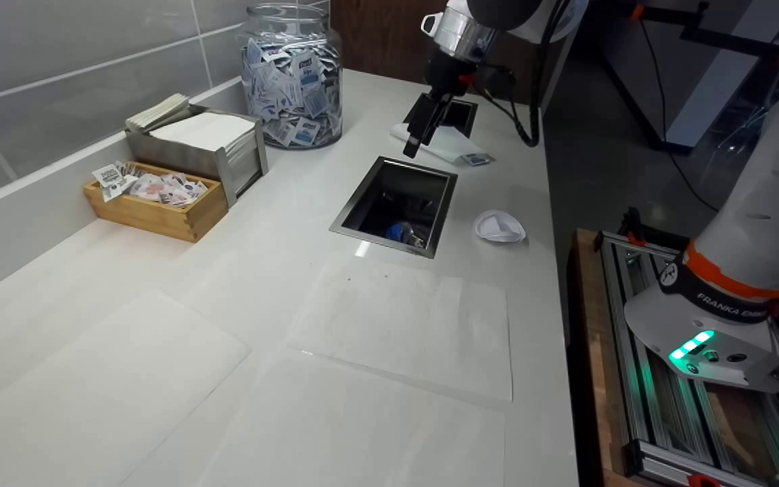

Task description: Press down on the white and blue packet and put it in the trash chute on the left

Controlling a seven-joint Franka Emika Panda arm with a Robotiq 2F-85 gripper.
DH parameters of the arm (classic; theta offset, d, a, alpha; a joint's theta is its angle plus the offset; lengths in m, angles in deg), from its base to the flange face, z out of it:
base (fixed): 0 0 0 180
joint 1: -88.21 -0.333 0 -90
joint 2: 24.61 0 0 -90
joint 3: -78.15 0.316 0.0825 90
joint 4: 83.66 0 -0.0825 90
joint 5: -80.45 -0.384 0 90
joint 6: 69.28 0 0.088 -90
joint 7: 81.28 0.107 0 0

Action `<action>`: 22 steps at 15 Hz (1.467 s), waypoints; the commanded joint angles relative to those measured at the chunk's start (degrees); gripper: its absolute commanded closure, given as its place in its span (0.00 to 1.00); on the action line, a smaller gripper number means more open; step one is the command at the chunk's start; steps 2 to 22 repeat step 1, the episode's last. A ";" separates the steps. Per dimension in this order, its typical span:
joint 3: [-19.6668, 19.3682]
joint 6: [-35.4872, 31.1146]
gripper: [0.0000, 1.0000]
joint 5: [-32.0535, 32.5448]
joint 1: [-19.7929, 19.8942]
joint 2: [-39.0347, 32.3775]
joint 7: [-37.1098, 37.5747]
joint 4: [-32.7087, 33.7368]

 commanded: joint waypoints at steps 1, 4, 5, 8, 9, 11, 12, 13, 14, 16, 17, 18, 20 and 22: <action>-0.89 0.05 0.00 0.27 -0.90 0.05 0.26 0.02; -0.89 0.05 0.00 0.27 -0.90 0.05 0.26 0.02; -0.89 0.05 0.00 0.27 -0.90 0.05 0.26 0.02; -0.89 0.05 0.00 0.27 -0.90 0.05 0.26 0.02; -0.89 0.05 0.00 0.27 -0.90 0.05 0.26 0.02; -0.89 0.05 0.00 0.27 -0.90 0.05 0.26 0.02; -0.89 0.05 0.00 0.27 -0.90 0.05 0.26 0.02; -0.89 0.05 0.00 0.27 -0.90 0.05 0.26 0.02; -0.89 0.05 0.00 0.27 -0.90 0.05 0.26 0.02; -0.89 0.05 0.00 0.27 -0.90 0.05 0.26 0.02; -0.89 0.05 0.00 0.27 -0.90 0.05 0.26 0.02; -0.89 0.05 0.00 0.27 -0.90 0.05 0.26 0.02; -0.89 0.05 0.00 0.27 -0.90 0.05 0.26 0.02; -0.89 0.05 0.00 0.27 -0.90 0.05 0.26 0.02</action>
